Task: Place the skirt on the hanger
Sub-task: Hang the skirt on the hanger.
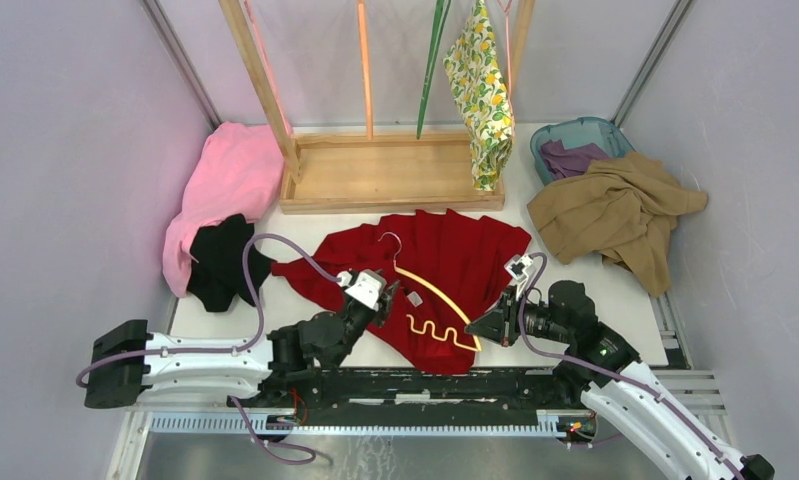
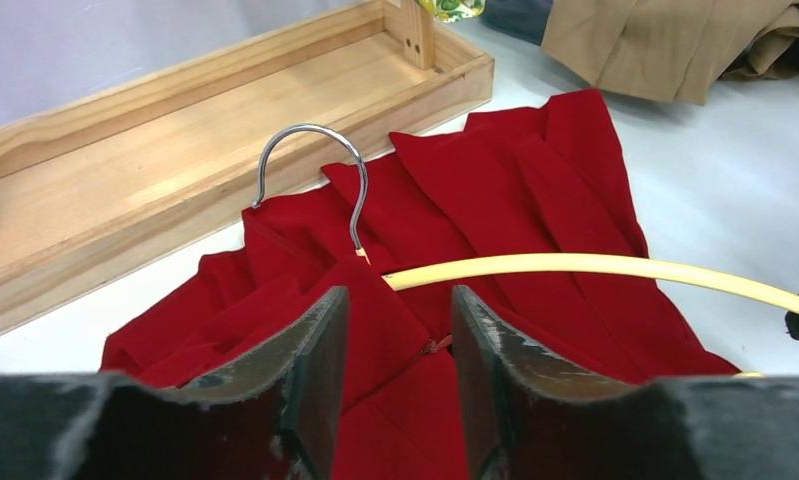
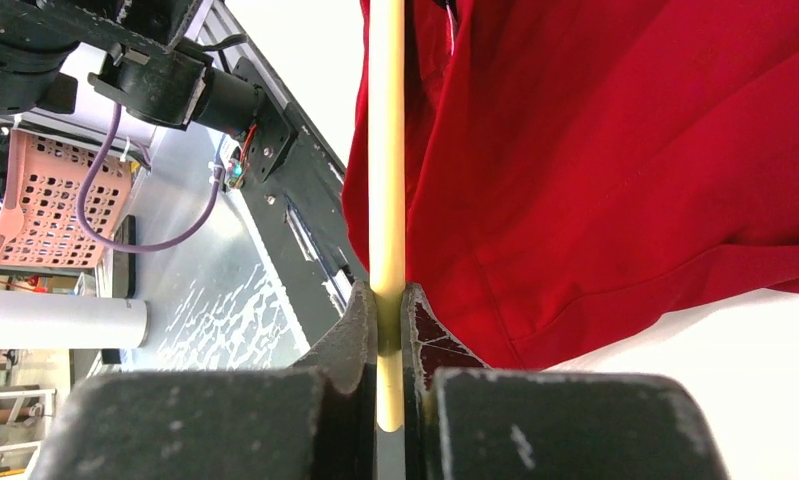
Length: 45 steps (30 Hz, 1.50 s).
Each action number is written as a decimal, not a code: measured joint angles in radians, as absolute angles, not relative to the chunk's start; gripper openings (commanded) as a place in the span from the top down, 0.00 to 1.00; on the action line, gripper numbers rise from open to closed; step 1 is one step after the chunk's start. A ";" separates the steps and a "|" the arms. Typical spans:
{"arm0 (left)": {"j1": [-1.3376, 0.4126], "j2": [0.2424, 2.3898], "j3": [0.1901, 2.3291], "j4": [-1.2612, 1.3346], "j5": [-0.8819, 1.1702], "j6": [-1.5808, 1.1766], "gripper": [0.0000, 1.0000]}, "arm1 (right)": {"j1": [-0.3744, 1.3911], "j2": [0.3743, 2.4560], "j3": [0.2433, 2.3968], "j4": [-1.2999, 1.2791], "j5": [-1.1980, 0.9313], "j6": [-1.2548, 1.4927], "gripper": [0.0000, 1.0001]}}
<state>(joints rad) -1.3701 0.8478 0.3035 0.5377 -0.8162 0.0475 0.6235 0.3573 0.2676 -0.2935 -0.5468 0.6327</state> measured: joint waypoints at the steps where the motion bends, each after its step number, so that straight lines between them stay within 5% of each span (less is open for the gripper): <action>1: -1.370 0.858 0.303 0.542 -0.821 0.044 0.33 | 0.624 0.356 0.265 -0.292 -0.548 0.635 0.99; 3: -1.369 0.877 0.303 0.558 -0.830 0.034 0.25 | 0.624 0.356 0.264 -0.288 -0.551 0.639 0.99; 7: -1.312 0.890 0.300 0.593 -0.818 -0.006 0.23 | 0.624 0.356 0.263 -0.274 -0.560 0.643 0.99; 26: -1.014 0.949 0.507 0.349 -0.329 -0.299 0.22 | 0.624 0.363 0.262 -0.247 -0.569 0.650 0.99; 45: -0.921 1.008 0.660 -0.031 -0.181 -0.469 0.24 | 0.624 0.361 0.255 -0.240 -0.581 0.651 0.99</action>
